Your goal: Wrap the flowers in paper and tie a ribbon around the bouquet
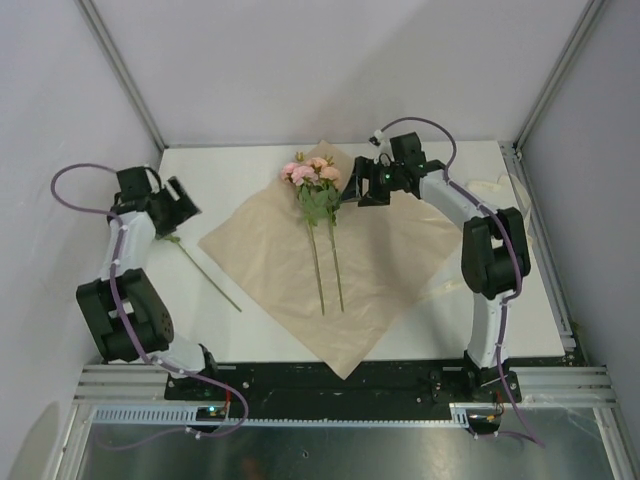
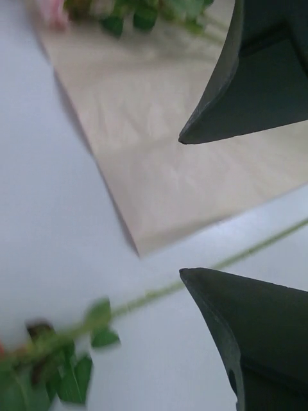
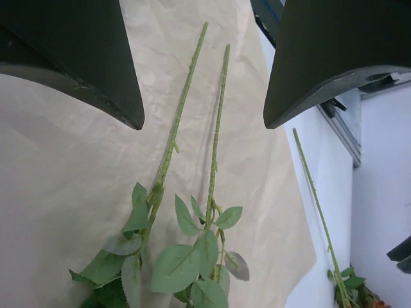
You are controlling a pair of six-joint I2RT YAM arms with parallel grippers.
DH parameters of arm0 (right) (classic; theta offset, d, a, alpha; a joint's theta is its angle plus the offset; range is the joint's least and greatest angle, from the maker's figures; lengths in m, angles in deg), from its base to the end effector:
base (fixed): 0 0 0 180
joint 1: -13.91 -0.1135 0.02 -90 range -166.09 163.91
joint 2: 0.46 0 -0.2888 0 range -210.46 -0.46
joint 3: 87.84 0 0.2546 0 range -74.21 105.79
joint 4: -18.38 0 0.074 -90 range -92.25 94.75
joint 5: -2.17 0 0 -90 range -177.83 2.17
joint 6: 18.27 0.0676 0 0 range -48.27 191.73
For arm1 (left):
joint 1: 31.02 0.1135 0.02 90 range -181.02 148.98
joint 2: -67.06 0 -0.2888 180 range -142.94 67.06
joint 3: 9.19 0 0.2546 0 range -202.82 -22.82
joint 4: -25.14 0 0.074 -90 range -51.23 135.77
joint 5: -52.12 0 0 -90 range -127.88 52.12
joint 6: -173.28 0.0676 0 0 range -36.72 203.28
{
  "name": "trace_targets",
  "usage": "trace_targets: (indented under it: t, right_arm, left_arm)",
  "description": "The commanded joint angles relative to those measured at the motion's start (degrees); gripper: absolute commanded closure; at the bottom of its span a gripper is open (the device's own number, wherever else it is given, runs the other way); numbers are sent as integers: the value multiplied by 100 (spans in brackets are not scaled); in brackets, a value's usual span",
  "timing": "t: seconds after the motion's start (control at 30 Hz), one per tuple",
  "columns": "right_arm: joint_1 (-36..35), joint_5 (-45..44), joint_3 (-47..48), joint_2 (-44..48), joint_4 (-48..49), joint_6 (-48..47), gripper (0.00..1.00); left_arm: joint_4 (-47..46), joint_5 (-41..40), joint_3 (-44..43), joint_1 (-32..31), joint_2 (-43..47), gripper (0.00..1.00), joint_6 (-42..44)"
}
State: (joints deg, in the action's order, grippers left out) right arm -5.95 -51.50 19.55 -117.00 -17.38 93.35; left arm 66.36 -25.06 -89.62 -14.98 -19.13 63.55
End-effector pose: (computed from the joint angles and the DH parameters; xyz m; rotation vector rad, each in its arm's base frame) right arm 0.4486 0.2046 0.2407 -0.2904 2.4081 1.0908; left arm 0.3401 0.0822 0.2738 -0.6313 2.2997 -0.2977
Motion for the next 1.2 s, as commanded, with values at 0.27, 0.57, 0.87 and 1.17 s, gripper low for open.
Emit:
trace_targets:
  t: [0.27,0.57,0.87,1.17]
  right_arm:
    - [-370,-562,262,223,-674,-981,19]
    - [-261,-463,553,-22,-877,-892,20]
    - [-143,-32,785,-93,-1054,-744,24]
    - [-383,1199,745,142,-495,-245,25]
  left_arm:
    - [760,-1827,-734,492,-1692,26,39]
    - [989,-1920,-1554,361,-2670,58,-120]
    - [1605,-1416,-2606,165,-2953,99,159]
    - [1560,-722,-2579,-907,-1039,100,523]
